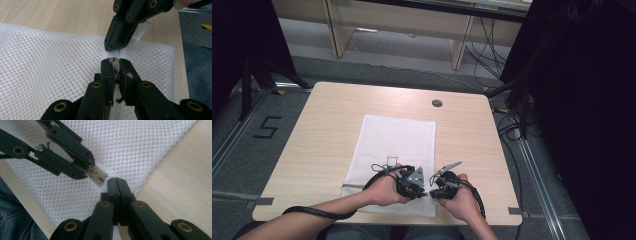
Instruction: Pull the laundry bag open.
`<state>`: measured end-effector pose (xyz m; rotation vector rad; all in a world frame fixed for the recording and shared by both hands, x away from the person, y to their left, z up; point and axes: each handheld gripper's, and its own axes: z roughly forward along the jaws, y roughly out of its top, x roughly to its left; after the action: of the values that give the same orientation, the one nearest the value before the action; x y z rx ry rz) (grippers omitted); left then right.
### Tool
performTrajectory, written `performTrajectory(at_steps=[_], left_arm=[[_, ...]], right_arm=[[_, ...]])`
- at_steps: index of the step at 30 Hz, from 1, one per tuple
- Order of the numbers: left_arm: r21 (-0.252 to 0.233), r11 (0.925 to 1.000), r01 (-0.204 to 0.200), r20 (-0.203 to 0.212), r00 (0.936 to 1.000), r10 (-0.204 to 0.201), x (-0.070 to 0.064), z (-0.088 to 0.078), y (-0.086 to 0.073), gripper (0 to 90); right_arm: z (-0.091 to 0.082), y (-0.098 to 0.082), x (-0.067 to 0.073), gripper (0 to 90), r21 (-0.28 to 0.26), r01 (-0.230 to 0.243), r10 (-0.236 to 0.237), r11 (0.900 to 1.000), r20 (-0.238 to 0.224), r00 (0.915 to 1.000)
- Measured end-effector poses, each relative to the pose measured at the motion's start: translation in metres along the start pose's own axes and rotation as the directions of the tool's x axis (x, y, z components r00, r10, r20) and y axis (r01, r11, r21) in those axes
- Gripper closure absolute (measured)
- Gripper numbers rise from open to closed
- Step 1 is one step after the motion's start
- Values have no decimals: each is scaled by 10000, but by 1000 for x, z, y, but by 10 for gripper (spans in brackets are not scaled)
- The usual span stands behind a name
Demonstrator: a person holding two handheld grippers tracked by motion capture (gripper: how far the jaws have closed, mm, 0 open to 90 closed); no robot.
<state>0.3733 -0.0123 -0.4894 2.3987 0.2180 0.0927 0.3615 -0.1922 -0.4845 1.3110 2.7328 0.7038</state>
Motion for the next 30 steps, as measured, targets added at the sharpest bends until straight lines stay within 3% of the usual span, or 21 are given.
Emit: performTrajectory(at_steps=[4, 12, 14, 17, 20, 21, 22, 23, 30], left_arm=[[7, 9998, -220, -29, 9998, 220, 0, -4, 2, 820], [-42, 10000, 26, 50, 10000, -25, 0, -6, 0, 819], [-89, 10000, 31, 48, 10000, -31, 0, -6, -1, 819], [-127, 9999, 72, 70, 9999, -72, 0, -5, -2, 820], [-136, 9999, 95, 131, 9999, -93, 1, -6, -3, 819], [-59, 10000, -81, 75, 9999, 81, 1, -7, -2, 819], [-114, 9999, 41, 94, 9999, -40, 0, -7, -3, 819], [-108, 9999, -131, 9, 9999, 131, 0, -8, -3, 819], [-36, 9999, -156, -30, 9999, 156, 0, -11, -4, 819]], right_arm=[[0, 0, 0, 900, -2, 8, -8, 10000, 3, 10000], [0, 0, 0, 900, 17, 32, -32, 10000, 17, 10000], [1, 0, -1, 900, -127, 299, -299, 9995, -30, 9995], [1, 0, 1, 900, -109, 120, -120, 9999, -68, 9999], [1, 1, -1, 900, -140, 343, -344, 9993, 0, 9994], [1, 0, 0, 900, -132, 280, -280, 9995, -24, 9996], [1, 0, 1, 900, -96, 101, -102, 9999, -81, 9999], [1, 0, 0, 900, -112, 156, -157, 9998, -65, 9999], [1, 1, -1, 900, -76, 399, -400, 9992, -60, 9992]])
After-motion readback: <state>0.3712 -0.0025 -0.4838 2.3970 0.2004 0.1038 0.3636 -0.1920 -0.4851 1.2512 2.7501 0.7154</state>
